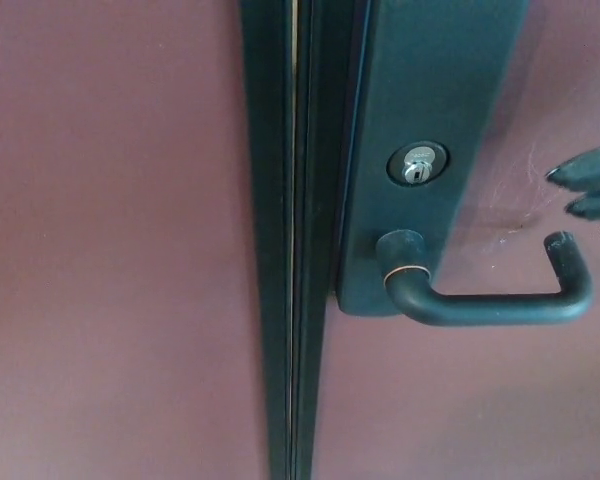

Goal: The robot walks towards the door handle and put its right hand on it and twist the handle

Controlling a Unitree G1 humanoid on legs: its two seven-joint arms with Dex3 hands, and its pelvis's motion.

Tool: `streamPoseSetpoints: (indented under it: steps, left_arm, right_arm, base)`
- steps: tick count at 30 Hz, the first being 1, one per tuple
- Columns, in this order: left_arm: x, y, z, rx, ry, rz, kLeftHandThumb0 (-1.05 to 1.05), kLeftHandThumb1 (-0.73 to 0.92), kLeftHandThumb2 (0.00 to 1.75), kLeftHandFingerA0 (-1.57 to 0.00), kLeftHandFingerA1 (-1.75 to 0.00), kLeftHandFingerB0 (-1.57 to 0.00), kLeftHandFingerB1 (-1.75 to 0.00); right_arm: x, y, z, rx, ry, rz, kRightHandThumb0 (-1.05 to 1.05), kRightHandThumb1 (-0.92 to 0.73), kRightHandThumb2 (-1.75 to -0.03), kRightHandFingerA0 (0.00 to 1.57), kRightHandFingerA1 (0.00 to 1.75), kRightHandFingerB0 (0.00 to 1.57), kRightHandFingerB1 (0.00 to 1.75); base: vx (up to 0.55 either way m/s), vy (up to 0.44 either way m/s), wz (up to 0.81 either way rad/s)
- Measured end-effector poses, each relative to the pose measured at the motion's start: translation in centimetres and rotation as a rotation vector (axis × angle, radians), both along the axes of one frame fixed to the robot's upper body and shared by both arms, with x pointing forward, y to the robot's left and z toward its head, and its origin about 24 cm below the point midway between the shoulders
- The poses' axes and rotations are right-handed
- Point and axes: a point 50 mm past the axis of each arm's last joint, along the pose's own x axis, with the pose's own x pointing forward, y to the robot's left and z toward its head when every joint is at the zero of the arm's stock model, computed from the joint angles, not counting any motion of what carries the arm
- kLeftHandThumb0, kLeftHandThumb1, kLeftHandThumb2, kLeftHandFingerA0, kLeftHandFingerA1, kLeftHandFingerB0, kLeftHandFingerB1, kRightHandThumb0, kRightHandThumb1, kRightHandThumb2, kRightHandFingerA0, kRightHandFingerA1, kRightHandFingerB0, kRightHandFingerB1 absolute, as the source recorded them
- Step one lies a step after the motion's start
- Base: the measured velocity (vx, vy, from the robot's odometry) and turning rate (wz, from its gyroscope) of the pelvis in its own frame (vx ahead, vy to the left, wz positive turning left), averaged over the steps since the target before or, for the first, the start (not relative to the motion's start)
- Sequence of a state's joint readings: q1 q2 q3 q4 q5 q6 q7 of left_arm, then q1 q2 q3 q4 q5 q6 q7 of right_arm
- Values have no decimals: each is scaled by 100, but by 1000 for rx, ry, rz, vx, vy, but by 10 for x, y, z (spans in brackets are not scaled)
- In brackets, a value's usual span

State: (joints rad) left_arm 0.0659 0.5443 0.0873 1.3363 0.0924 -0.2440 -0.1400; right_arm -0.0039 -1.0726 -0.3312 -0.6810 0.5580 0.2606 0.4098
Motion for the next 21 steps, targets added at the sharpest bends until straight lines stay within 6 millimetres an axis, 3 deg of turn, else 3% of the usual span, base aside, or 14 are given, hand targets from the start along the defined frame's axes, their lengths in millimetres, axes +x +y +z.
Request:
streamPoseSetpoints:
  steps: [2, 3, 4, 5, 21]
  left_arm:
    - [0, 1, 0, 3, 2, -4, -24, 56, 57, -74, -50, -58, -43]
    - [-1, 1, 1, 5, 4, -5, -24, 56, 57, -74, -50, -58, -43]
    - [-1, 2, 1, 8, 5, -6, -24, 56, 57, -74, -50, -58, -43]
    - [-1, 3, 2, 10, 6, -6, -24, 56, 57, -73, -50, -58, -43]
    - [3, 5, 4, 15, -8, -7, -25, 55, 57, -73, -49, -58, -43]
  right_arm:
    - [2, 3, 0, -13, 17, 12, -46, -52, -56, 50, 42, 46, 36]
    - [3, 4, -1, -19, 26, 17, -49, -41, -78, 47, 55, 38, 48]
    - [4, 5, -1, -22, 34, 22, -49, -41, -78, 47, 55, 38, 48]
    - [5, 7, -1, -27, 41, 28, -46, -52, -56, 50, 42, 46, 36]
    - [27, 16, -7, -120, 127, 39, -46, -52, -56, 51, 42, 46, 37]
  base:
    - [0, 0, 0]
    - [0, 0, 0]
    - [0, 0, 0]
    - [0, 0, 0]
    - [0, 0, 0]
